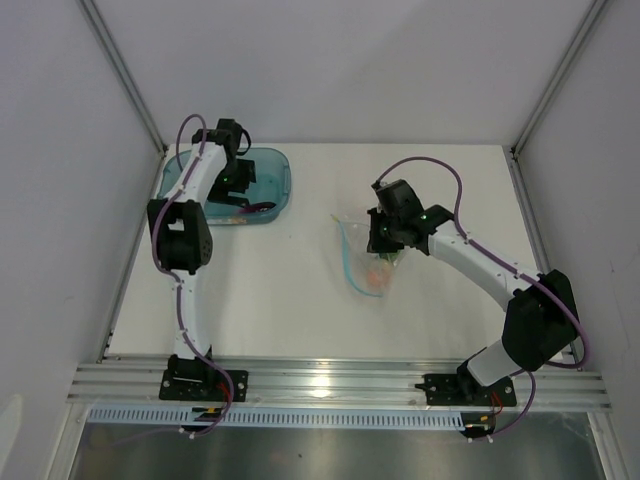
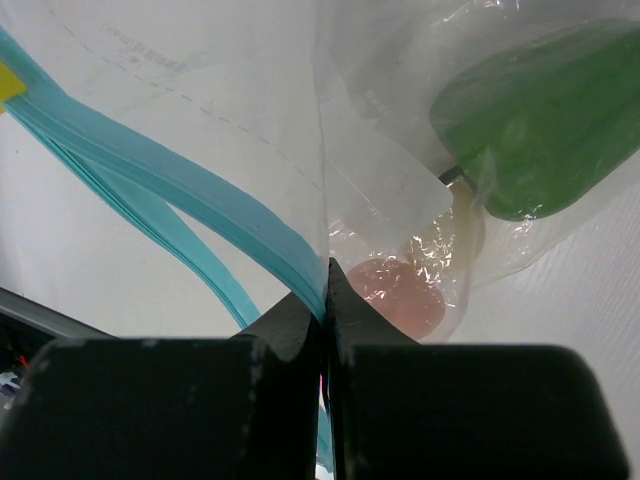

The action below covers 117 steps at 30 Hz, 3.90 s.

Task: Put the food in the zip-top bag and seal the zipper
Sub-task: Pick up the fake vegetable from the bin, then place the fake vegetable in the zipper food storage bag.

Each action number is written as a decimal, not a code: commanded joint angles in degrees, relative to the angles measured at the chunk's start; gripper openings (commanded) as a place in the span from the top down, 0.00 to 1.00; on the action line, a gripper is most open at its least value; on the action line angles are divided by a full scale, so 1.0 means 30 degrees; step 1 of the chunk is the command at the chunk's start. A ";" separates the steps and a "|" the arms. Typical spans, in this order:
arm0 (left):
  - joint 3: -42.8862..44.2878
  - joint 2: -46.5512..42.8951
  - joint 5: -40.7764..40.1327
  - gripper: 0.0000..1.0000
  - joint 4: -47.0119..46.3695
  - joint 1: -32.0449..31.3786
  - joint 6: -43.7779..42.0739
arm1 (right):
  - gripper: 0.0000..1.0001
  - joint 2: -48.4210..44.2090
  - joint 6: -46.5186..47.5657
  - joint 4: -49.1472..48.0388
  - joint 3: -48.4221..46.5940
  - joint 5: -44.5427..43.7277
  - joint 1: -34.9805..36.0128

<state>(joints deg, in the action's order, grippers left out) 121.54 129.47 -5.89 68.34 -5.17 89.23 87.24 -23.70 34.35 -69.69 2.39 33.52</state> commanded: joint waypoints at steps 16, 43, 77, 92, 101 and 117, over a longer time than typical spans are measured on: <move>0.0182 0.1198 0.0498 0.18 0.1215 0.0141 0.1633 | 1.00 -0.1043 0.0108 -0.0551 0.0466 0.0140 -0.0421; -0.1488 0.1961 0.0499 0.66 0.0249 0.0083 0.1634 | 1.00 -0.1160 0.0138 -0.0639 0.0701 0.0082 -0.0713; -0.8134 -1.2941 0.0231 0.99 -0.6571 -0.4690 -0.5220 | 1.00 -0.3035 -0.0097 0.0064 0.0204 -0.0652 -0.1533; -2.5128 -2.1126 1.2206 1.00 -2.9471 -0.9171 -1.2487 | 1.00 -0.2947 0.0020 0.0825 -0.0969 -0.0534 -0.1592; -2.6654 -2.0102 1.4411 0.99 -3.1097 -1.2247 -1.4040 | 1.00 -0.3357 -0.0009 0.0621 -0.0149 -0.0241 -0.1241; -2.4193 -1.4683 1.6845 0.99 -2.8547 -1.2721 -1.1759 | 1.00 -0.4792 0.1162 -0.0346 0.0993 0.0374 -0.0538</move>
<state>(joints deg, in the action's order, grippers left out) 46.63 84.16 41.10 -15.20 -44.16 50.39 75.59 -22.04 35.57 -67.18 3.03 31.53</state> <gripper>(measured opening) 0.481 0.002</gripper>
